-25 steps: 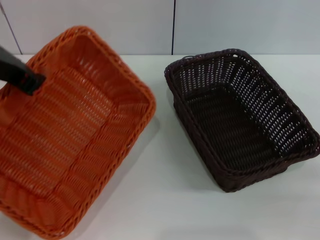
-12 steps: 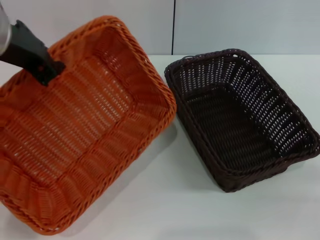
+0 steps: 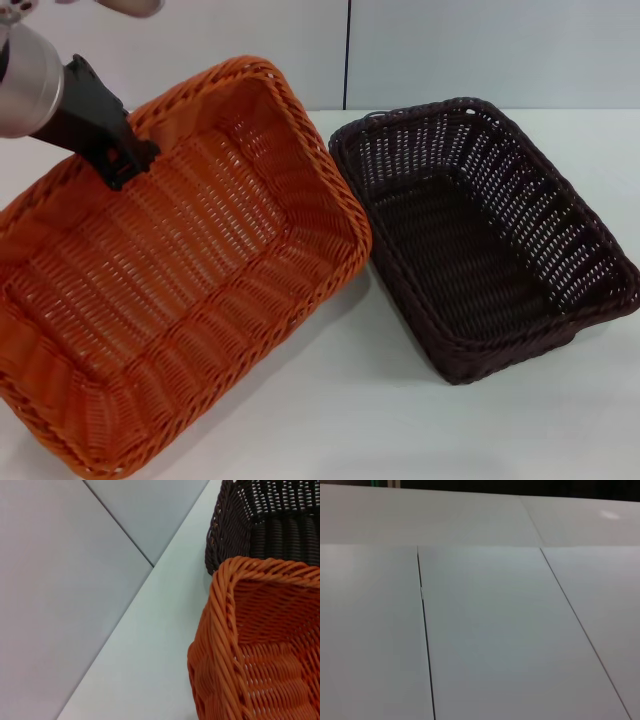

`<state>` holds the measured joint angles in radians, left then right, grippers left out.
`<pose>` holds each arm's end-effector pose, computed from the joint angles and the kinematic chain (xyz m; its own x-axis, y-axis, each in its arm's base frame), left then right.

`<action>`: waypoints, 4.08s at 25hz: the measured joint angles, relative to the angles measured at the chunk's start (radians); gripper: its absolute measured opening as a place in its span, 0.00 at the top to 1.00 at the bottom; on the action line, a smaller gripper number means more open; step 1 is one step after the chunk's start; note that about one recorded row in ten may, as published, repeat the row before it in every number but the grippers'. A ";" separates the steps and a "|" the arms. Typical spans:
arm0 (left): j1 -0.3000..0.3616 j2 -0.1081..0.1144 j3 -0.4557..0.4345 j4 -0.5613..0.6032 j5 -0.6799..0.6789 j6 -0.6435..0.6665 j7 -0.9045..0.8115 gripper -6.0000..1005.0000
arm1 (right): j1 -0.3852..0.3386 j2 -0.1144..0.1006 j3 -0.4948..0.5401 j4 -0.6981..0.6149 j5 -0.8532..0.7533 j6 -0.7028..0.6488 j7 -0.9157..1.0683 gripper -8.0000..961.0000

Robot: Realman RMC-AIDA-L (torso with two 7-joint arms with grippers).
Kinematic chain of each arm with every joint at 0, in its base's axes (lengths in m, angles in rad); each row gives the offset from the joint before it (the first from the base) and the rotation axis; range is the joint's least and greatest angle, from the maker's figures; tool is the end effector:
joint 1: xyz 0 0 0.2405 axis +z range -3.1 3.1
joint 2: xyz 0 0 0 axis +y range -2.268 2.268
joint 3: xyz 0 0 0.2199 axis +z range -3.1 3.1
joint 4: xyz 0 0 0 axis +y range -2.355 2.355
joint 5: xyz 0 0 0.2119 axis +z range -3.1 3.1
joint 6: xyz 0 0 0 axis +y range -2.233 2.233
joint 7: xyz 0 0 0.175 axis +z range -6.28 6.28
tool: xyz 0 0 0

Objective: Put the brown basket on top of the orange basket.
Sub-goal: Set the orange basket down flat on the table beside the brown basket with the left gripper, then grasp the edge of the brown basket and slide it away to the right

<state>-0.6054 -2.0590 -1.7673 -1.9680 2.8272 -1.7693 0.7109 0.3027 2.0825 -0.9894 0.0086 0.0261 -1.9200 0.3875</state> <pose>-0.0837 0.3409 0.0921 0.8946 0.3287 -0.3028 0.0409 -0.7348 -0.6770 0.3143 0.2385 0.1389 0.5240 0.6555 -0.5438 -0.8119 0.1916 -0.5514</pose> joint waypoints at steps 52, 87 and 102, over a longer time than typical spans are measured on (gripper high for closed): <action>-0.019 -0.006 0.192 0.390 -0.150 0.441 0.005 0.84 | -0.043 -0.011 0.012 -0.044 -0.012 -0.023 -0.002 0.13; 0.002 -0.003 0.136 0.347 -0.152 0.474 0.001 0.38 | -0.071 -0.007 0.008 -0.085 -0.017 -0.021 -0.004 0.13; 0.577 -0.005 0.307 0.080 -0.051 1.574 -0.213 0.22 | -0.034 -0.006 0.007 -0.082 -0.019 0.005 -0.004 0.13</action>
<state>-0.0279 -2.0644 -1.4601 -1.8881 2.7759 -0.1949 0.4975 0.2686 2.0766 -0.9825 -0.0732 0.0075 -1.9148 0.3835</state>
